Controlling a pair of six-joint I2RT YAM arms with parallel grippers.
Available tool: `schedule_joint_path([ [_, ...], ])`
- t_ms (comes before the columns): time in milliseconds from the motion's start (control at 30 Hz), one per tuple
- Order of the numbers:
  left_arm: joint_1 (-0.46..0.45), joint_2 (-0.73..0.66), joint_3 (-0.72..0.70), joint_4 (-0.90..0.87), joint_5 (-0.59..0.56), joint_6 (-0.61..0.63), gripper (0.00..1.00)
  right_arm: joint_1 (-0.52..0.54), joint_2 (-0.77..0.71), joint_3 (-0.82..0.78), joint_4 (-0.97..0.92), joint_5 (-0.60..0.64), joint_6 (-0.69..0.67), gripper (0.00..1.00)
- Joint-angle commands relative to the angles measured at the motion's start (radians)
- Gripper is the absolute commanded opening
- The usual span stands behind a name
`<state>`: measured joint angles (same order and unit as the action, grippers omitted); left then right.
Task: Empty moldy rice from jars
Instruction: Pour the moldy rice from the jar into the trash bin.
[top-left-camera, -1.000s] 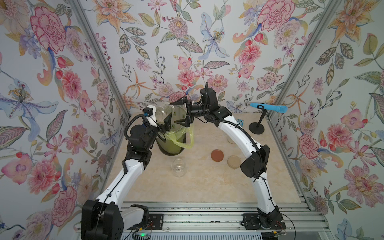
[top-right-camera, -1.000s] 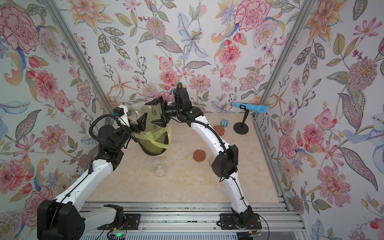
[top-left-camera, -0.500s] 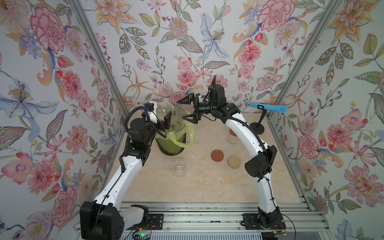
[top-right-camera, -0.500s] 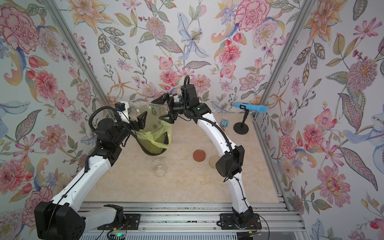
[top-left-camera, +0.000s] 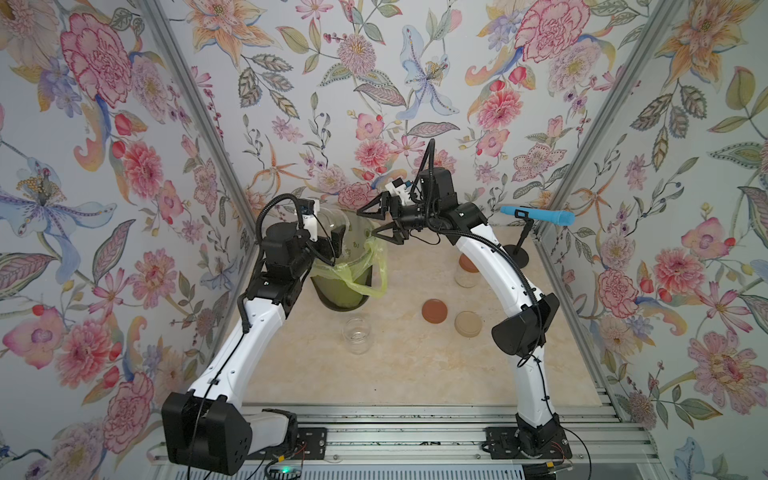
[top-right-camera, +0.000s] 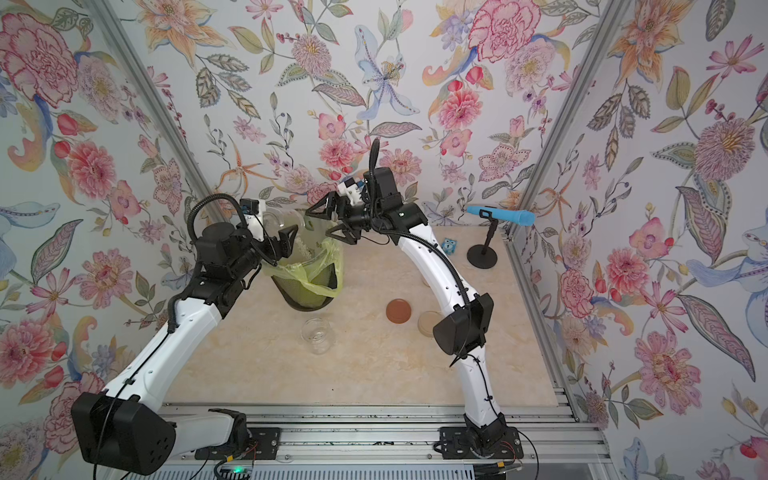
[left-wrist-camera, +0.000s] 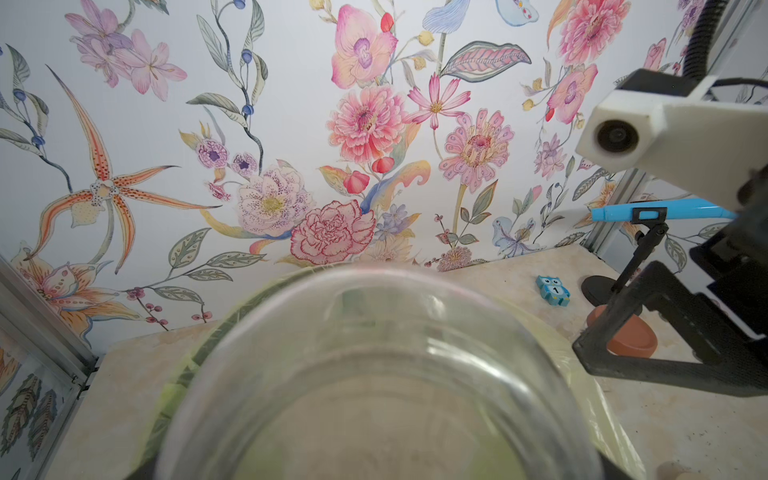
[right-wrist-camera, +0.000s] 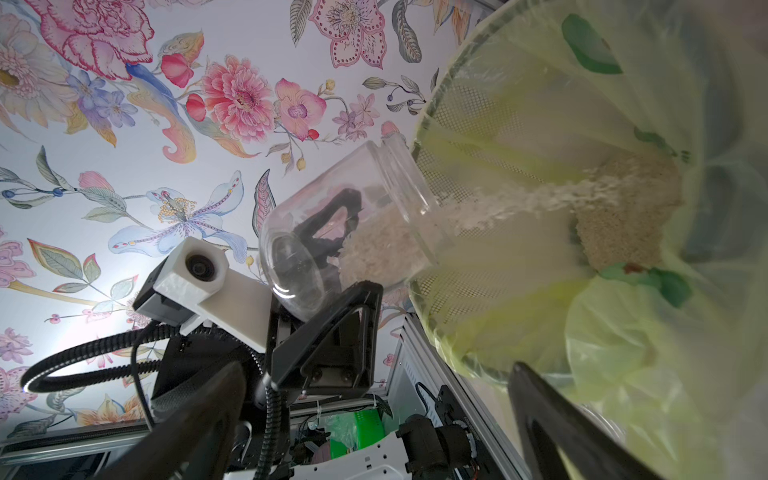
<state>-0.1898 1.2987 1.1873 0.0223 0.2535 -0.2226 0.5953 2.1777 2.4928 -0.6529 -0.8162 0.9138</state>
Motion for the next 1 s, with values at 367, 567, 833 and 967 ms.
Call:
schedule_joint_path([
  [367, 0.009, 0.067, 0.212, -0.232, -0.053, 0.020, 0.00, 0.044, -0.092, 0.017, -0.183, 0.182, -0.348, 1.00],
  [567, 0.010, 0.106, 0.282, -0.323, -0.075, 0.001, 0.00, 0.079, -0.121, 0.006, -0.234, 0.277, -0.447, 1.00],
  [833, 0.008, 0.180, 0.409, -0.494, -0.093, -0.024, 0.00, 0.081, -0.167, -0.052, -0.233, 0.316, -0.496, 1.00],
  [967, 0.009, 0.198, 0.459, -0.555, -0.095, -0.044, 0.00, 0.080, -0.186, -0.079, -0.234, 0.329, -0.512, 1.00],
])
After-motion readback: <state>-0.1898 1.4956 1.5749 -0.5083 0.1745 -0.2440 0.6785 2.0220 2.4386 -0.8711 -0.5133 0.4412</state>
